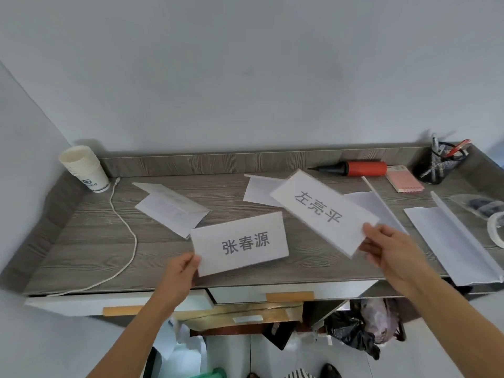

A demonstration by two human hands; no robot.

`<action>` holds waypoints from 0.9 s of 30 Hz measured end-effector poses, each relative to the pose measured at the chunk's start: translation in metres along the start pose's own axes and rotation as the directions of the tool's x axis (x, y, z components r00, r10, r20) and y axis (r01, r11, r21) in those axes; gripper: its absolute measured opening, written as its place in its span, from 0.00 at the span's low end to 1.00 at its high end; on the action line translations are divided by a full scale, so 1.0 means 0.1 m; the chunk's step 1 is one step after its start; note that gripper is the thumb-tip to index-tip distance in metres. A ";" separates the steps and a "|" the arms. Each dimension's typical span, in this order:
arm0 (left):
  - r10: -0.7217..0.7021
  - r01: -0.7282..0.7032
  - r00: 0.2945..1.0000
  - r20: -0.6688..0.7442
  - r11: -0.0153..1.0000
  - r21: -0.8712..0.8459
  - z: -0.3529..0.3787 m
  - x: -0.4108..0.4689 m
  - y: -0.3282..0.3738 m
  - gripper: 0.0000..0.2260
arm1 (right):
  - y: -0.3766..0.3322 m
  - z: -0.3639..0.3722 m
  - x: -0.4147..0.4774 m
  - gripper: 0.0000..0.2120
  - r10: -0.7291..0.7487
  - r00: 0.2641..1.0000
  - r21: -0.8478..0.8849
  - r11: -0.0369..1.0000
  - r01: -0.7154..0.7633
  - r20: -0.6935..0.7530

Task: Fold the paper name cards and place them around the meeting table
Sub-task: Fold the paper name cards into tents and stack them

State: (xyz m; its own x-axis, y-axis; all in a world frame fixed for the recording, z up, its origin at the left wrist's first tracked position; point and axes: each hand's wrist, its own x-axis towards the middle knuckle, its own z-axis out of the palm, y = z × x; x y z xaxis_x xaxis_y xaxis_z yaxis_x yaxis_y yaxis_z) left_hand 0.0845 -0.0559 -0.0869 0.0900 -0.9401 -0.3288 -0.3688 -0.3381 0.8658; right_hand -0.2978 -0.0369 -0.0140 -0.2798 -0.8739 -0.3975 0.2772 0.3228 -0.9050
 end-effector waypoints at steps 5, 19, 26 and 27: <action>0.086 -0.113 0.990 0.108 0.955 0.273 0.12 0.16 0.08 0.13 | -0.42 0.19 -0.10 0.06 -0.356 0.922 -0.257 0.886 0.385 0.152; 0.208 -0.219 0.967 -0.148 0.974 -0.061 0.19 -0.14 0.54 0.15 | 0.36 0.68 0.27 0.19 -0.305 0.857 -0.540 0.676 0.502 0.414; 0.235 -0.243 0.963 -0.134 0.969 -0.043 0.25 -0.16 0.55 0.20 | 0.47 0.67 0.36 0.12 -0.443 0.858 -0.846 0.325 0.423 0.259; 0.232 -0.238 0.964 -0.129 0.971 -0.035 0.26 -0.15 0.54 0.20 | 0.46 0.69 0.35 0.14 -0.461 0.854 -0.843 0.337 0.419 0.240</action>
State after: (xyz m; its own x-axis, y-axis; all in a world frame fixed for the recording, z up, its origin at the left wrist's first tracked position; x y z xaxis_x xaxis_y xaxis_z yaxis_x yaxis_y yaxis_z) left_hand 0.0395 -0.0585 -0.0449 0.1211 -0.9903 -0.0676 -0.3472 -0.1060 0.9318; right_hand -0.2314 -0.0779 -0.0597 -0.1463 -0.9826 0.1141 -0.7990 0.0494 -0.5992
